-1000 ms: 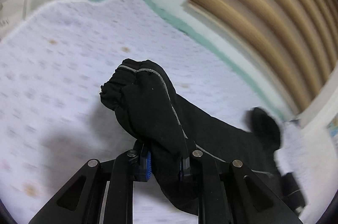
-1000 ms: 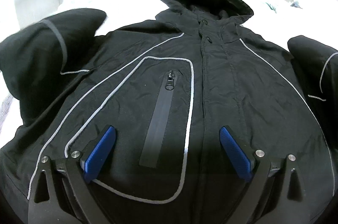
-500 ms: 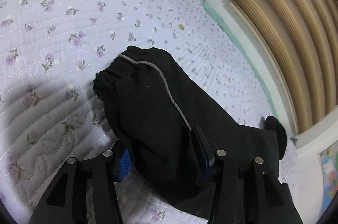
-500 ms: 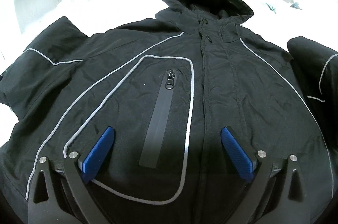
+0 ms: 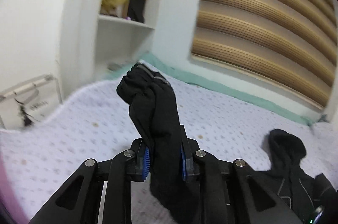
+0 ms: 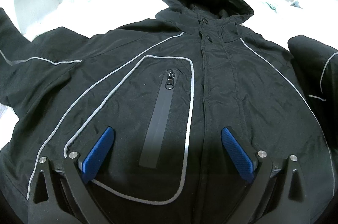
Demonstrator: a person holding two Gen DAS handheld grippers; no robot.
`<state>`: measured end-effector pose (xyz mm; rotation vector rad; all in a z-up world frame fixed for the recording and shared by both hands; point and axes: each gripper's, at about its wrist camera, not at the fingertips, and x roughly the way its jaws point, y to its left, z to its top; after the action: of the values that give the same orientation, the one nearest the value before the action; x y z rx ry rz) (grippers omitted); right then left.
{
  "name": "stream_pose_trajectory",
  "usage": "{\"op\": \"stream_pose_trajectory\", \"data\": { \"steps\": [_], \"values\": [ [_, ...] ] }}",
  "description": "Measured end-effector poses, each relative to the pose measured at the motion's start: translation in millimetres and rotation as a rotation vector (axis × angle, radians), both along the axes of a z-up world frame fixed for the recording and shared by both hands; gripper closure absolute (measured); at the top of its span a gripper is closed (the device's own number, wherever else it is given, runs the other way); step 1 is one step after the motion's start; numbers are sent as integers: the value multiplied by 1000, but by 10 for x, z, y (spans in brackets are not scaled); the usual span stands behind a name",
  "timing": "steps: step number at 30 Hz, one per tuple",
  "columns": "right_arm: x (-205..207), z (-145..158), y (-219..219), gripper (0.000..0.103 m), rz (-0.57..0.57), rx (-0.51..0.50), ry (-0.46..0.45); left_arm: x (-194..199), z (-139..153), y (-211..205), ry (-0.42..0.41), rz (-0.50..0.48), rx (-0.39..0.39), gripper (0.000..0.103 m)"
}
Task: Fold large clothes
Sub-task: 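Fold the held sleeve across the jacket body with the left gripper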
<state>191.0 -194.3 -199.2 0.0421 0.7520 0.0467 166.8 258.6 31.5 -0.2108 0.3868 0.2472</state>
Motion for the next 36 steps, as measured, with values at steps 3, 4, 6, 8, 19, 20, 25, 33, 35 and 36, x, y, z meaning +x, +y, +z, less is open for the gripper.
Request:
{"op": "stream_pose_trajectory", "data": {
  "steps": [3,4,6,8,19,20,25,33,35,36],
  "values": [
    [1,-3,-3,0,0,2,0,-12,87,-187,24,-94,34,81],
    [0,-4,-2,0,0,2,-1,-16,78,-343,23,-144,59,81],
    [-1,-4,-3,0,0,2,-1,13,-21,-693,39,-260,85,81],
    [-1,-5,-4,0,1,5,-1,103,-176,-1094,73,-390,72,81],
    [-29,6,-83,0,-11,52,-13,666,-1685,-2607,495,-741,-5,74],
    [-28,7,-82,0,-11,52,-13,698,-1815,-2641,526,-746,-1,73],
    [-31,10,-70,0,-11,50,-11,766,-1881,-2472,537,-790,-127,56],
    [-258,369,-201,0,39,220,-49,636,-1566,-2015,429,-1032,-755,33],
    [-184,496,-113,0,85,280,-17,537,-1418,-1872,392,-996,-709,33],
    [-133,531,-64,0,103,296,-2,490,-1370,-1810,378,-968,-677,33]
  ]
}}
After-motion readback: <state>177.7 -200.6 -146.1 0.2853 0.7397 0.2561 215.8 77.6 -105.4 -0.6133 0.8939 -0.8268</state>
